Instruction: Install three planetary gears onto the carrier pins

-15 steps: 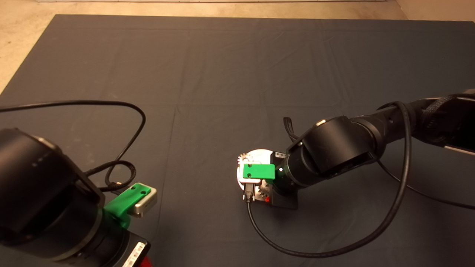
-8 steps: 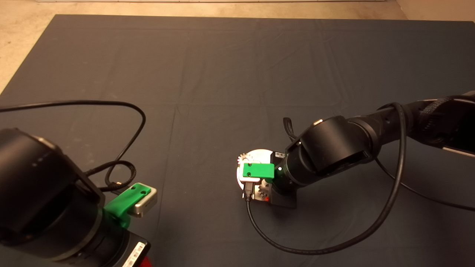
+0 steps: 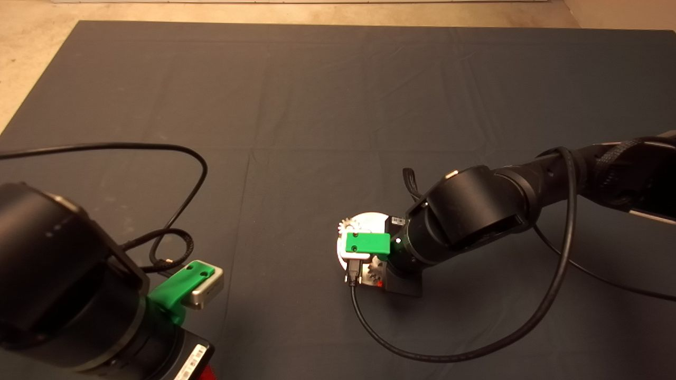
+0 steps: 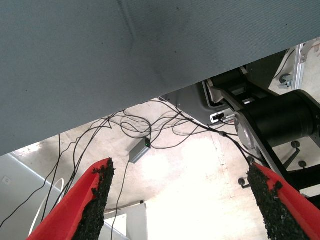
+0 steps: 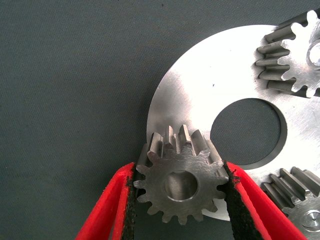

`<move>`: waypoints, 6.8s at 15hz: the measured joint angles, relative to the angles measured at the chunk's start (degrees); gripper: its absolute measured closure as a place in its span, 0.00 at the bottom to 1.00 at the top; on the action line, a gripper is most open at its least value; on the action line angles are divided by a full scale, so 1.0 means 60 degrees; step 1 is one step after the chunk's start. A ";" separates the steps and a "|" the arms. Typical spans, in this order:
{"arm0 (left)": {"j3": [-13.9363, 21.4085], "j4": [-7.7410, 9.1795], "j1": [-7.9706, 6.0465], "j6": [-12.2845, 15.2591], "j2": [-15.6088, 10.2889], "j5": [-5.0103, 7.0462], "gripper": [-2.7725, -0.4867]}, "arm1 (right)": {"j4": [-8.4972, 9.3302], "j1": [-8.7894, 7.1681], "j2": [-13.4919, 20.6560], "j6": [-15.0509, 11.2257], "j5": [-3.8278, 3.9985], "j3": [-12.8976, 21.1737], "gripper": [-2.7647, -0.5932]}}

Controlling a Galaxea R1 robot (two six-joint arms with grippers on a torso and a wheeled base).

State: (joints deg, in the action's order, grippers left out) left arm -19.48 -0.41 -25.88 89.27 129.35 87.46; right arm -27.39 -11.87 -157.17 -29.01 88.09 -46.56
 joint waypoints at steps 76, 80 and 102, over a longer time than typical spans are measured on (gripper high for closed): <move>0.0000 0.0001 0.0000 0.0000 0.0003 0.0000 0.39 | 0.0171 -0.0972 -0.0016 -0.1051 -0.0037 0.0640 0.47; -0.0004 0.0001 0.0000 0.0004 -0.0077 -0.0004 0.36 | 0.0169 -0.2240 0.0235 -0.2414 -0.0044 0.0805 0.39; -0.0041 0.0023 -0.0004 -0.0362 -0.1910 0.0000 0.01 | 0.4455 -0.1617 1.0476 -0.7656 -0.0091 0.3923 0.01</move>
State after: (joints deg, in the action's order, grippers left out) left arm -19.72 -0.27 -25.91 87.10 117.90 87.46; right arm -0.66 -21.58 -94.32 -74.95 87.54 -23.02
